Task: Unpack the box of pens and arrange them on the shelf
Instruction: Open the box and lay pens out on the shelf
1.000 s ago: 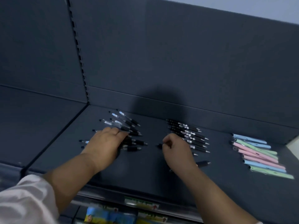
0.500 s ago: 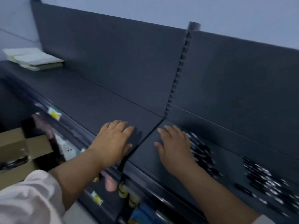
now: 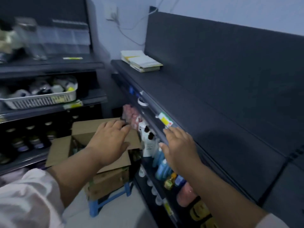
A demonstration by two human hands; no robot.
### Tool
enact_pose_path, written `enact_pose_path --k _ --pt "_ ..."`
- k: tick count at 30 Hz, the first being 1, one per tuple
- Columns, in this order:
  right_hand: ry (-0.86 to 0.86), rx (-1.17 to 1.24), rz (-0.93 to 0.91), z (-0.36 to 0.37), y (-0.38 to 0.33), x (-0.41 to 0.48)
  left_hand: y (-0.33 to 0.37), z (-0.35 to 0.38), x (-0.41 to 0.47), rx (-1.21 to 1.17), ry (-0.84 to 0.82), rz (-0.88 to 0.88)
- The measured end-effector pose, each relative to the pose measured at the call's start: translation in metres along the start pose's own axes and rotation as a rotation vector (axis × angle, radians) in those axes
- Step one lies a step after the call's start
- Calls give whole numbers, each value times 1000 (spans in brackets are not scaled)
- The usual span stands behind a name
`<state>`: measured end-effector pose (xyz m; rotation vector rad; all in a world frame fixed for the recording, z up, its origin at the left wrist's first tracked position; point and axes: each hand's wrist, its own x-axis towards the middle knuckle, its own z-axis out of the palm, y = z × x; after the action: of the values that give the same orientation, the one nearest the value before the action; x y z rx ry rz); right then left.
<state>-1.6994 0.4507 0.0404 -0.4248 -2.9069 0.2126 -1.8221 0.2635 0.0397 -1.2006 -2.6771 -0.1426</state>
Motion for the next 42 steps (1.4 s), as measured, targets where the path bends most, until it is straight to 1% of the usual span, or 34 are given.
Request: enact_pose_path --k 3,8,11,16,22,26,34,36,39,42 --pt "-29 34 -70 24 -33 31 -50 6 -9 -15 -14 -105" --pt "-173 41 -167 59 -73 85 -114 36 -13 -32 -122 -267" --pt "-271 75 -192 86 -87 120 -142 59 -9 -51 -205 -363" --pt "-457 106 -249 152 -96 187 -179 97 8 -52 -307 -508" --pt "-623 64 -341 228 -106 256 -218 156 30 -96 -432 -609" --pt "-769 29 -346 280 -105 285 -239 206 41 -133 -499 -592" --pt "-926 8 -339 388 -97 306 -282 315 61 -62 -703 -396" --pt "-948 -19 -372 413 -97 306 -286 341 61 -45 -775 -340" --pt "-946 -43 -431 444 -94 302 -291 377 59 -88 -857 -286" --pt "-919 -47 -487 470 -91 298 -296 406 55 -114 -842 -228"
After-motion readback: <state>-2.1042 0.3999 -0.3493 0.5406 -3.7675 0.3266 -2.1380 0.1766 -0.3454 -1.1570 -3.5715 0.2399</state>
